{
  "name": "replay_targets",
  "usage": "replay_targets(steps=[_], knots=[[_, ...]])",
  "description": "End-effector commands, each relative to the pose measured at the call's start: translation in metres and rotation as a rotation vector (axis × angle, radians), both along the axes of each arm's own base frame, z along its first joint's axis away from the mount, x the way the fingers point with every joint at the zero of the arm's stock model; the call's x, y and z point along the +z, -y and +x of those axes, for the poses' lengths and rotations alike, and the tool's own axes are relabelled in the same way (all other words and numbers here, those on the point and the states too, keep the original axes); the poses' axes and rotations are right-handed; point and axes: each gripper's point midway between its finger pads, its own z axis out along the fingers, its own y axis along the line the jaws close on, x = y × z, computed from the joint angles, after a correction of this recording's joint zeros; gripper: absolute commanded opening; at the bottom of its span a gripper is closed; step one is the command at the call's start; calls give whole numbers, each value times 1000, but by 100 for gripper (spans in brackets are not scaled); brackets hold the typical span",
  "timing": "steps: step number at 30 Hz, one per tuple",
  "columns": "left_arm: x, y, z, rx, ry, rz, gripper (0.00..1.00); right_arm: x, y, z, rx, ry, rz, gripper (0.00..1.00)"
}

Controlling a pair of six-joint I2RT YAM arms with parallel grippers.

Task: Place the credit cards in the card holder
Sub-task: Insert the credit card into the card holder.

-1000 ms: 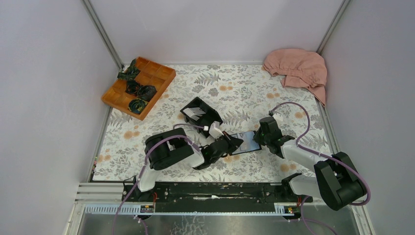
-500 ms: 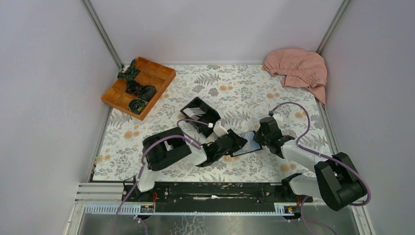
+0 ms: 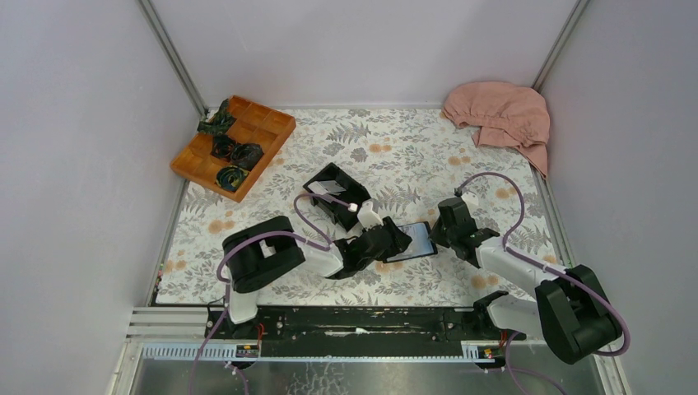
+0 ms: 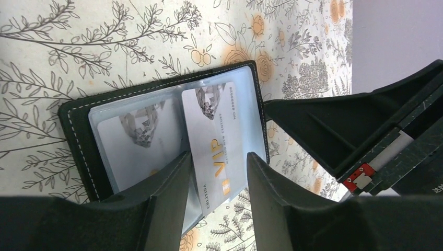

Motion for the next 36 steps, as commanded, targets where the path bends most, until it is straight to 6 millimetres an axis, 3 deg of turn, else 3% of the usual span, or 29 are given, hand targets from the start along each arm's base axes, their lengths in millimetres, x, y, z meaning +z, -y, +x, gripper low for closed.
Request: replay_targets(steps=[1,5,10,21,29,36], knots=[[-21,-23,-5,-5,4,149,51,14,6,10,-25,38,-26,6],[-22,-24,-7,-7,5,149,50,9,5,9,-22,28,-27,6],[-21,-20,-7,-23,12,147,41,1,4,7,-20,8,-26,4],[-18,-5,-4,-59,16,155,4,-6,-2,4,2,-16,-2,0],[-18,6,-2,-81,16,155,4,-8,-5,3,9,-20,2,0],[-26,20,-9,-123,-7,156,12,-6,-7,3,13,-18,4,0]])
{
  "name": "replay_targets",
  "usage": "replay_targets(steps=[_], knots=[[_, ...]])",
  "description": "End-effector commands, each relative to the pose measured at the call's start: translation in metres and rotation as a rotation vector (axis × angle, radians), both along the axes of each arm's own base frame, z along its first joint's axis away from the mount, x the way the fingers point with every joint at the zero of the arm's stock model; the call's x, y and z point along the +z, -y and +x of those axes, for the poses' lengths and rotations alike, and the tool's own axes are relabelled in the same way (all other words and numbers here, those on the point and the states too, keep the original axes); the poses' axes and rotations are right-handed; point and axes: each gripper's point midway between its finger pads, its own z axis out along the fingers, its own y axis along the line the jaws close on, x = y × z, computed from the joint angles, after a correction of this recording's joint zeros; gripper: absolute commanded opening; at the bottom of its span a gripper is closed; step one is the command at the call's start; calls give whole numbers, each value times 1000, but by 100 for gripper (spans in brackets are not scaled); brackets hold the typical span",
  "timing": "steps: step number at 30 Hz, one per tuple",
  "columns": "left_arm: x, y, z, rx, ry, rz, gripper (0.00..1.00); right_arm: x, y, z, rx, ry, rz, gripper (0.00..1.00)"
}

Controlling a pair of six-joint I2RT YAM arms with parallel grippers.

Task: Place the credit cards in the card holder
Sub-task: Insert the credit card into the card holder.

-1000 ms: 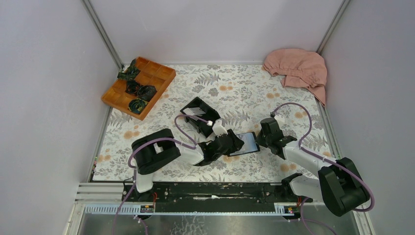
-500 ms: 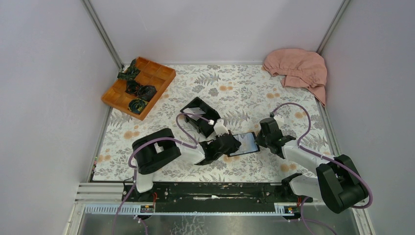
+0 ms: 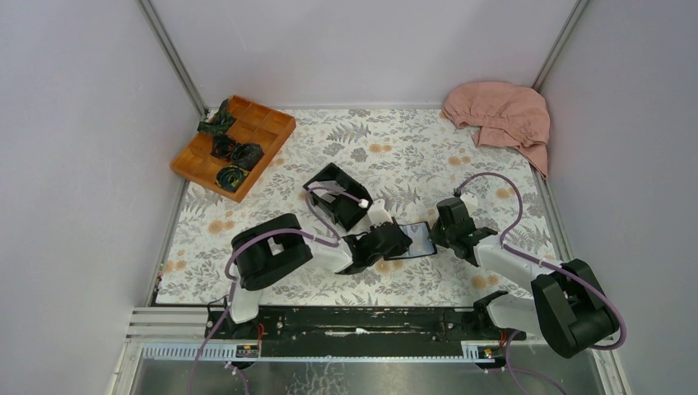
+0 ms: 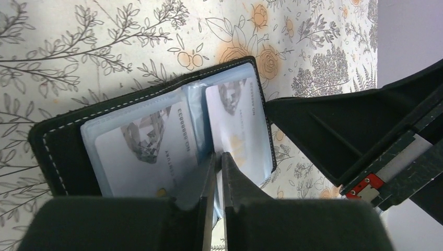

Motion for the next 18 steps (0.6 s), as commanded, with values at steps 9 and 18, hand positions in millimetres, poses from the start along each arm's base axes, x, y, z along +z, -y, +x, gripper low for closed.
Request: replay_targets(steps=[9,18], knots=[[-17,6,-17,-78,-26,74,35,1,-9,0,16,1,25,0],[3,-32,-11,10,33,144,52,18,-4,5,8,44,-4,6]])
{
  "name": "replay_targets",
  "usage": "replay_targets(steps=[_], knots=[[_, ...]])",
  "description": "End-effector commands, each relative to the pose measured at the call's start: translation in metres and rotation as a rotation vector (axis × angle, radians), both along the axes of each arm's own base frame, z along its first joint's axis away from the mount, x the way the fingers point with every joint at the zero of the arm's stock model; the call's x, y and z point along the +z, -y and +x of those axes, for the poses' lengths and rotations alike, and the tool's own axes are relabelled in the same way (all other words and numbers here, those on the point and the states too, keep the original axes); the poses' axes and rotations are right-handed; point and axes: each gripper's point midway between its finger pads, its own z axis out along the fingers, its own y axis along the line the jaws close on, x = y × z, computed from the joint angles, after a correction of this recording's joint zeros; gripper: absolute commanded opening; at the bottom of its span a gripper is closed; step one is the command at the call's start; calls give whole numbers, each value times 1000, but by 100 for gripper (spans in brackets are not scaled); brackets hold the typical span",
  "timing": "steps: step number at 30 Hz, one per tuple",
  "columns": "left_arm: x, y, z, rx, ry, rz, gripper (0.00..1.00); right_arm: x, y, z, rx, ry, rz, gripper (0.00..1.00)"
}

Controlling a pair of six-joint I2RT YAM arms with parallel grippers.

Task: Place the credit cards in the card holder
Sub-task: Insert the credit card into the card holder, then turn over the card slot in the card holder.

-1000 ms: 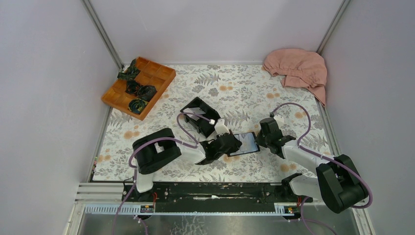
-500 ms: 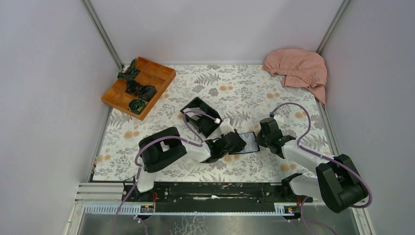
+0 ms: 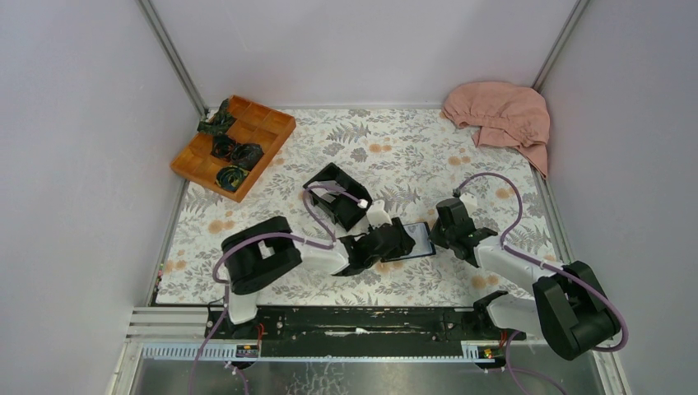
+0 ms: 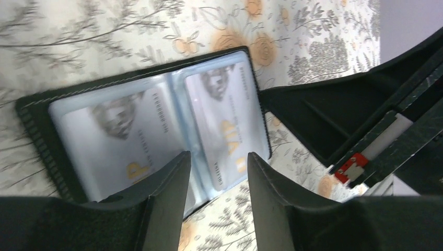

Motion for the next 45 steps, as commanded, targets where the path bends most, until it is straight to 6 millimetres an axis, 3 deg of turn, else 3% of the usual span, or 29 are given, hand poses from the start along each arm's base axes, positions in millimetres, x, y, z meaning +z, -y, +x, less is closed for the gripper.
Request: replay_targets(steps=[1,5,14,25,40,45], knots=[[-5,-39,-2,50,37,133,52,18,-3,7,3,45,1,6],[-1,-53,-2,70,53,156,52,23,-3,8,9,54,0,6],[-11,-74,-11,85,41,180,50,32,-9,10,46,69,-2,6],[-27,-75,-15,69,16,212,48,17,-16,4,68,32,-20,6],[-33,-77,-17,68,7,229,47,1,-25,-4,88,-2,5,6],[-34,-78,-17,66,8,240,47,14,-32,-5,94,57,86,6]])
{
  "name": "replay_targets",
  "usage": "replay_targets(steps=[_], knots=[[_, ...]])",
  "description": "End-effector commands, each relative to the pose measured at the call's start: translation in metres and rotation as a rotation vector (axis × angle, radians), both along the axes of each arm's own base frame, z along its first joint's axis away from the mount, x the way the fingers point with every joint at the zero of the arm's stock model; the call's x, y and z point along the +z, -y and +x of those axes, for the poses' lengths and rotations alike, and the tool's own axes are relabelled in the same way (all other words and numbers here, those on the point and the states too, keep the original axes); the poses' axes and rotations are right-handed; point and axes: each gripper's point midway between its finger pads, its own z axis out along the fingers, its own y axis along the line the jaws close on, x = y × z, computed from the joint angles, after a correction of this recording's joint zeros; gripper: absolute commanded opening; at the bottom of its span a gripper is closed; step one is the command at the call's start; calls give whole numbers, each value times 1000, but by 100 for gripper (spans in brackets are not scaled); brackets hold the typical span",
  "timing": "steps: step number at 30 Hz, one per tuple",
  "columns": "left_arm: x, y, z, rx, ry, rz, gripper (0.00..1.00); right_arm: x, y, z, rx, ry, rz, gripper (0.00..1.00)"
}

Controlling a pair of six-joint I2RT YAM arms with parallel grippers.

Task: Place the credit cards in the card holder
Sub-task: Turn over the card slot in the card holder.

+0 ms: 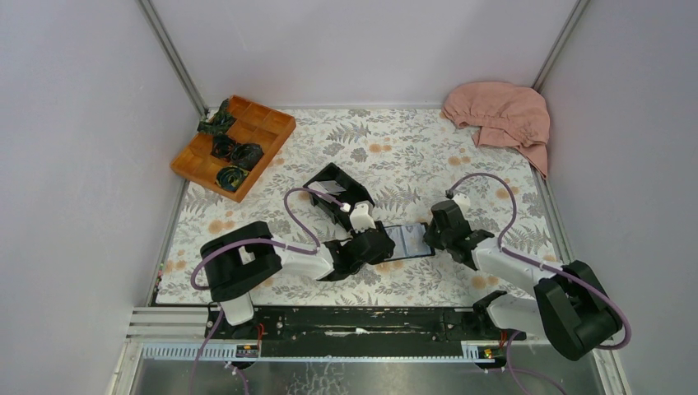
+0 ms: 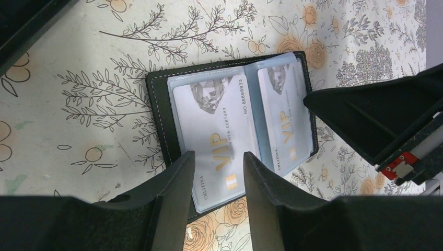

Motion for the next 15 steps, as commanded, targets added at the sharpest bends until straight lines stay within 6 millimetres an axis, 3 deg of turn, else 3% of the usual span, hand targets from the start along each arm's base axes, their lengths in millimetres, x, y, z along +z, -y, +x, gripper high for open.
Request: replay_targets(steps=[1,7,15], knots=[[-29,-17,-7,-4,-27,110,47,15,-15,-1,22,53,95,6],[-30,-17,-8,-8,-31,118,47,28,-27,-1,56,69,157,5],[-29,-18,-8,-3,-28,123,47,28,-36,-3,82,58,203,5]])
